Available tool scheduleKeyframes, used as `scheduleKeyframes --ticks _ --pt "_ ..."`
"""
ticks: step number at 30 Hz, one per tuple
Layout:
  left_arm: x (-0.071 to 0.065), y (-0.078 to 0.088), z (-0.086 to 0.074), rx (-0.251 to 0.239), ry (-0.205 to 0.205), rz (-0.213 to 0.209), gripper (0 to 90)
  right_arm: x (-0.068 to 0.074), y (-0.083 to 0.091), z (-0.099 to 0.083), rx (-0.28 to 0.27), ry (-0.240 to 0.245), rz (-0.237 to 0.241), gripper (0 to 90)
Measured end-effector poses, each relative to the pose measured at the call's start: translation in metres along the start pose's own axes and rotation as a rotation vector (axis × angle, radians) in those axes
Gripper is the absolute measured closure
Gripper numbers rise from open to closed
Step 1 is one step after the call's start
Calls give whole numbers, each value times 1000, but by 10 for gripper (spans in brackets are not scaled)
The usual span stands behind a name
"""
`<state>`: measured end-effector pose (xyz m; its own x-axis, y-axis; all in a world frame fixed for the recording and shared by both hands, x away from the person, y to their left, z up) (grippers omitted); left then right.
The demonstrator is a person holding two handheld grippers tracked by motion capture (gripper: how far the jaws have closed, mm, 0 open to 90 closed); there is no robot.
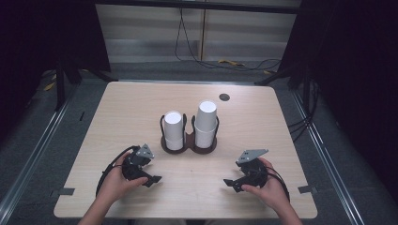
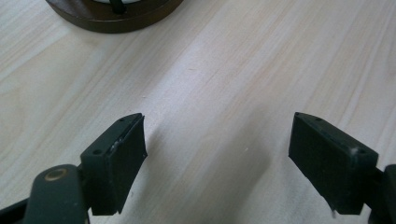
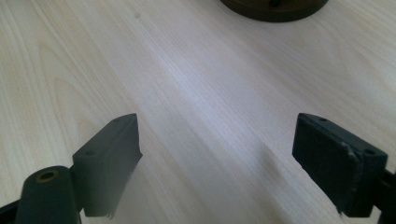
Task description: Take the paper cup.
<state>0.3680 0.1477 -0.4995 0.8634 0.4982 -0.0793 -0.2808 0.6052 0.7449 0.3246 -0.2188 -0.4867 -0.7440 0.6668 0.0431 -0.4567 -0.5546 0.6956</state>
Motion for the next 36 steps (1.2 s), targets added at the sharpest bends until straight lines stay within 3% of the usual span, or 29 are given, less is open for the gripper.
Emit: scheduleKeyframes --ticks 6,7,12,18,22,24,29,32,33,36 --pt "4 11 15 -36 17 13 193 8 -11 4 -6 5 34 177" --pt "6 14 18 -31 1 18 193 11 -14 6 -5 9 40 188" --pt "10 22 32 -58 10 26 193 20 -28 21 -54 18 61 216" --pt "14 24 42 -20 3 20 194 29 -39 38 -83 37 59 257" --pt "20 29 48 1 4 15 194 34 -47 47 -111 24 71 268" --pt "23 31 52 11 -15 23 193 37 -52 51 -109 30 81 268" --pt "27 33 59 34 -15 -16 193 40 -62 57 -96 29 106 267" --pt "31 35 64 38 -16 -3 193 42 -65 62 -95 52 94 267" --pt "34 37 66 54 -34 -7 193 43 -66 63 -100 44 100 267" --pt "36 40 72 58 -32 -16 193 43 -69 66 -111 44 110 267"
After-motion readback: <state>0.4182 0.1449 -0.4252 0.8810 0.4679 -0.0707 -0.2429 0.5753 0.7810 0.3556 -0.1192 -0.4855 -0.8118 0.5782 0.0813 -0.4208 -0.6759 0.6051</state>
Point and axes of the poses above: each handheld gripper's, and its own axes: y roughly backward along the jaws, z roughly out of its top, x roughly to its left, the point moved 2 cm from there along -y, roughly forward along the jaws, and after that the axes turned 7 degrees about -x, right-handed, at the moved point
